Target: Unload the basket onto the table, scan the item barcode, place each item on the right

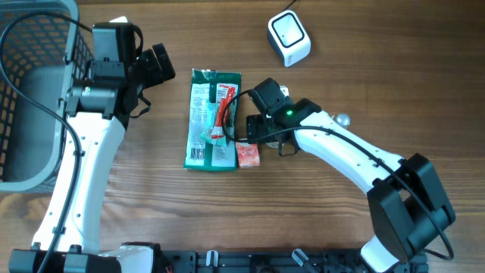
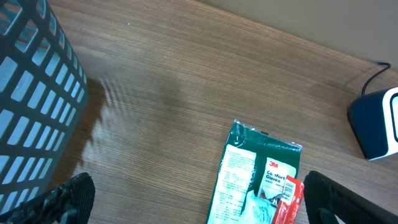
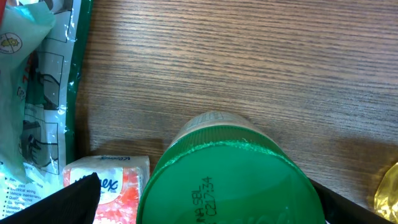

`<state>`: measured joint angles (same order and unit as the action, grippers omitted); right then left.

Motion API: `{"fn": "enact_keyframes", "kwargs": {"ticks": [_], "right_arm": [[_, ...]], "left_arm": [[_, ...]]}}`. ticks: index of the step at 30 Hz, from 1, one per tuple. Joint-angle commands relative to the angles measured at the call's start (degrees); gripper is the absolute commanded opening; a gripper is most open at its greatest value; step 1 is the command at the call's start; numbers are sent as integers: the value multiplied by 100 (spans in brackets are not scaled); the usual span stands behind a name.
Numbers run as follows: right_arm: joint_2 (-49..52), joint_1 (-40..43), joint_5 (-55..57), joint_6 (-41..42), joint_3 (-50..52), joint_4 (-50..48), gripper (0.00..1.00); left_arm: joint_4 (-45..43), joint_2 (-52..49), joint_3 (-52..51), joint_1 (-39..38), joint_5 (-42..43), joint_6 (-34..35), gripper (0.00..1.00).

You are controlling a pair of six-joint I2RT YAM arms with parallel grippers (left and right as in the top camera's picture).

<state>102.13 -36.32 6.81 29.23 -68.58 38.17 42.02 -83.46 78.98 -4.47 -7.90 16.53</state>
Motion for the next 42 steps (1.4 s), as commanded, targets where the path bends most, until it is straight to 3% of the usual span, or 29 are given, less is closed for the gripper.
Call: {"fn": "enact_keyframes", "kwargs": {"ticks": [1, 16, 28, 35, 38, 40, 42], "right_arm": [[87, -4, -92, -79, 57, -39, 98], [87, -4, -52, -225, 57, -42, 77], [87, -4, -50, -227, 57, -42, 72], [79, -2, -55, -299, 24, -37, 73], [37, -2, -59, -400, -94, 79, 84], [-39, -2, -50, -409, -249, 223, 100], [-179, -2, -52, -525, -468, 424, 100]], "left_arm": [[-15, 15, 70, 20, -55, -133, 100], [-15, 15, 70, 20, -55, -133, 100], [-15, 15, 70, 20, -55, -133, 100], [-15, 15, 70, 20, -55, -133, 100], [-15, 15, 70, 20, -55, -133, 100], [-15, 15, 70, 20, -55, -133, 100], [-15, 15, 70, 20, -55, -133, 100]]}}
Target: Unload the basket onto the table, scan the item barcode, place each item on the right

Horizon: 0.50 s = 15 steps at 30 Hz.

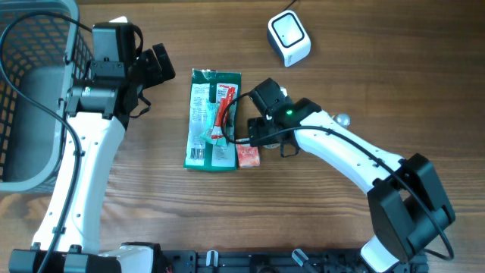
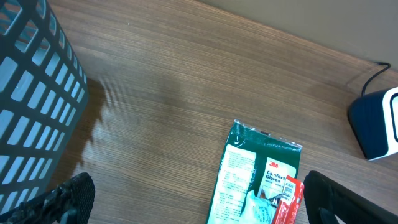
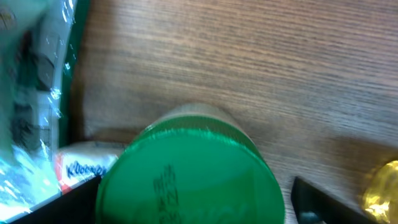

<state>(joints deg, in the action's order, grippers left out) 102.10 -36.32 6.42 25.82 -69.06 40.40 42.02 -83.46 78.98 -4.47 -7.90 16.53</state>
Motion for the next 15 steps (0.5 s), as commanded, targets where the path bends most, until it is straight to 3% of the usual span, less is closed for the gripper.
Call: {"fn": "enact_keyframes", "kwargs": {"ticks": [1, 10, 15], "right_arm": [[-234, -2, -11, -186, -527, 302, 100], [-1012, 35, 162, -302, -1443, 1134, 100], [-1235, 516, 588, 192, -1451, 1532, 100]], "left_arm": [[-15, 15, 70, 20, -55, -133, 100], [-15, 15, 70, 20, -55, -133, 100], [-15, 15, 70, 20, -55, -133, 100]]}}
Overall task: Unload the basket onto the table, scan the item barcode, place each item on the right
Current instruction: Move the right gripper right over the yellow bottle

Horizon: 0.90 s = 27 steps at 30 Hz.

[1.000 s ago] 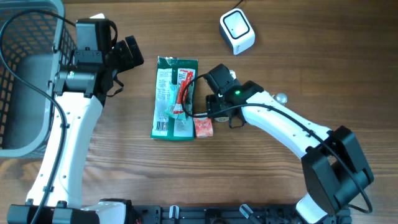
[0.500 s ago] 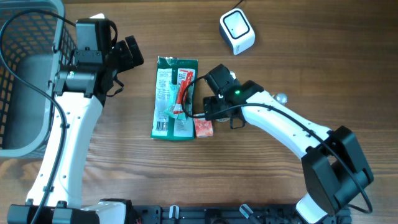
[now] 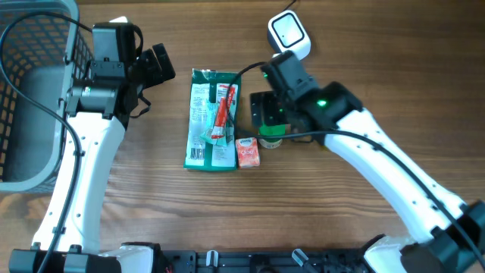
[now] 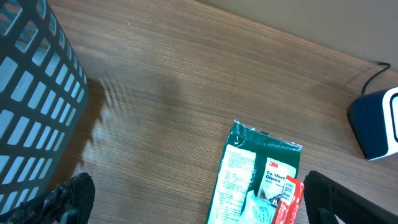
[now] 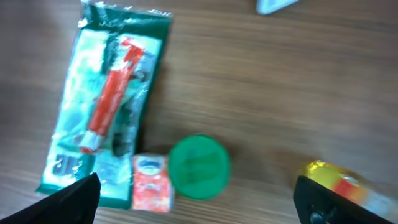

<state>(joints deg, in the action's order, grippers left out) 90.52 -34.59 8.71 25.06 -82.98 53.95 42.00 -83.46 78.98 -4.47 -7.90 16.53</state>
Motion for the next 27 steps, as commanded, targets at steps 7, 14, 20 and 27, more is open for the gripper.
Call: {"fn": "enact_keyframes", "kwargs": {"ticks": [7, 14, 20, 27], "right_arm": [[-133, 1095, 328, 345, -70, 507, 100], [-127, 1578, 326, 363, -68, 1097, 100], [-127, 1668, 293, 389, -68, 1488, 100], [-111, 1668, 166, 398, 107, 1646, 100]], "left_arm": [[-13, 15, 70, 20, -55, -133, 100], [-13, 15, 70, 20, -55, -133, 100], [-13, 15, 70, 20, -55, -133, 100], [-13, 15, 70, 20, -55, -133, 100]]}}
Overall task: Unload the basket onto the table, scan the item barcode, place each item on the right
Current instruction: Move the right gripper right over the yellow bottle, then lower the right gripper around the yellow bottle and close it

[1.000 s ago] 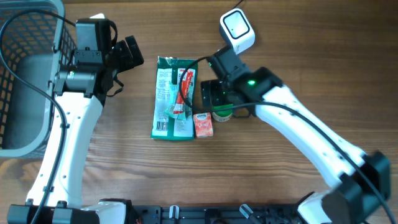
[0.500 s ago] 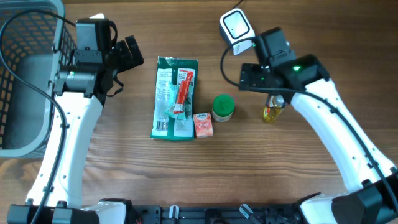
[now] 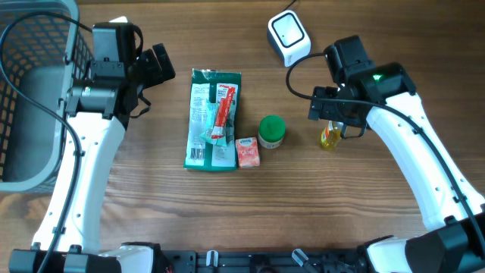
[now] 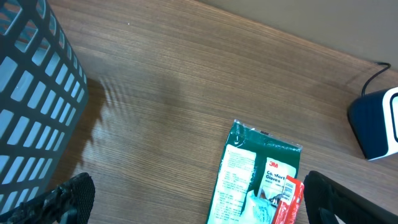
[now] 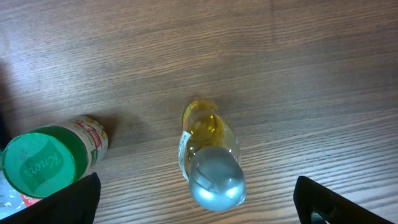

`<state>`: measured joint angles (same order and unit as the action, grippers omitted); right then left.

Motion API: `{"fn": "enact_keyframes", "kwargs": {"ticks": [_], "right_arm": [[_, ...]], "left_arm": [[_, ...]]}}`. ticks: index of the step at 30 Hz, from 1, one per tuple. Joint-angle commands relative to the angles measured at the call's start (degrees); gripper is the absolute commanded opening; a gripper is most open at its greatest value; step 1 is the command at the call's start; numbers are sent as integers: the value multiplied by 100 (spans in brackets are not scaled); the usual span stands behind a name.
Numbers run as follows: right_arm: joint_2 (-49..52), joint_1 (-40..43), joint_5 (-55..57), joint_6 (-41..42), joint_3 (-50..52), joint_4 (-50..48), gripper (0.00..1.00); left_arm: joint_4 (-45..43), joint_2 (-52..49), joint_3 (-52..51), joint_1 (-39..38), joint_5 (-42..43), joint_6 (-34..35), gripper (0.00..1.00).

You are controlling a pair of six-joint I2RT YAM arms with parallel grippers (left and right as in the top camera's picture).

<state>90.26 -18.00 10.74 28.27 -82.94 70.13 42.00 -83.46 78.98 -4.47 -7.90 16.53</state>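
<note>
A white barcode scanner (image 3: 289, 38) sits at the back of the table, and its edge also shows in the left wrist view (image 4: 376, 127). My right gripper (image 3: 331, 120) hangs open over a small yellow bottle (image 5: 202, 134) with a silver cap, its fingers well apart on either side (image 5: 198, 200). A green-lidded jar (image 3: 271, 130) stands to the bottle's left (image 5: 40, 163). My left gripper (image 3: 155, 67) is open and empty (image 4: 199, 200), left of the green glove pack (image 3: 206, 121).
A red tube (image 3: 224, 112) lies on the glove pack (image 4: 255, 171). A small Kleenex pack (image 3: 248, 152) lies beside the jar. A grey mesh basket (image 3: 30, 91) fills the left edge, close to my left arm (image 4: 31, 106).
My right gripper has moved right, from above the jar and glove pack to above the yellow bottle. The jar stays where it was. The left arm has not moved.
My right gripper was low with its fingers either side of the green-lidded jar, and stayed so at the second moment. Then it was higher, with the jar standing free on the table. Now it is open over the yellow bottle. The left arm kept still.
</note>
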Motion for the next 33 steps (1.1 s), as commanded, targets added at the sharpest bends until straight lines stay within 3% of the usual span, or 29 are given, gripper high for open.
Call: {"fn": "enact_keyframes", "kwargs": {"ticks": [1, 33], "right_arm": [[-72, 9, -33, 87, 170, 15, 100], [-42, 9, 13, -302, 1220, -1067, 94]], "left_arm": [[-13, 15, 70, 20, -55, -133, 100], [-13, 15, 70, 20, -55, -133, 100]]}}
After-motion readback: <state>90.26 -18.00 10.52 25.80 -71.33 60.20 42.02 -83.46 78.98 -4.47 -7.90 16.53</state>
